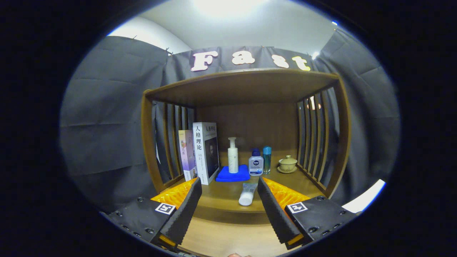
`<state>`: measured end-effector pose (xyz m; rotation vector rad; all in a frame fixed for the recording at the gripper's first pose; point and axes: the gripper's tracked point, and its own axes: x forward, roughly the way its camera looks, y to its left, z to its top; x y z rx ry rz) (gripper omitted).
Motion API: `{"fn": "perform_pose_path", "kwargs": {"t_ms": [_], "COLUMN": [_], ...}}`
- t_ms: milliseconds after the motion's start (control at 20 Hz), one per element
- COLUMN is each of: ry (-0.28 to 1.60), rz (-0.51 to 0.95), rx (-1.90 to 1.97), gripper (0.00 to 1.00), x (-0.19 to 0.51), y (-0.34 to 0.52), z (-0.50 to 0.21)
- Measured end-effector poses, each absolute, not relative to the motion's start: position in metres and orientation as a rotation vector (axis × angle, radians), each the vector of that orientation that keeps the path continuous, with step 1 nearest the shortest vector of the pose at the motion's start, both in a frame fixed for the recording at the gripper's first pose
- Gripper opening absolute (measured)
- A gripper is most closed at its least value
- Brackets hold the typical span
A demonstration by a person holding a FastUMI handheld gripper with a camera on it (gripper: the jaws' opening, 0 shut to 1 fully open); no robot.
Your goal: Pull open the drawer, take out the items inside it, and place them on the countertop above the cabinet.
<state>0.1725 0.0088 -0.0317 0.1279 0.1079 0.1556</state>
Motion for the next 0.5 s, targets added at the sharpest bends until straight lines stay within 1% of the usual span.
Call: {"fn": "perform_pose_path", "kwargs": {"t_ms": [150, 500], "ry": [0.058, 0.097], "rz": [0.152, 0.108], "rx": [0.148, 0.171], "gripper": [0.98, 0.98], "x": [0.132, 0.073], "y": [0.026, 0.033], "z": [-0.043, -0.090]}}
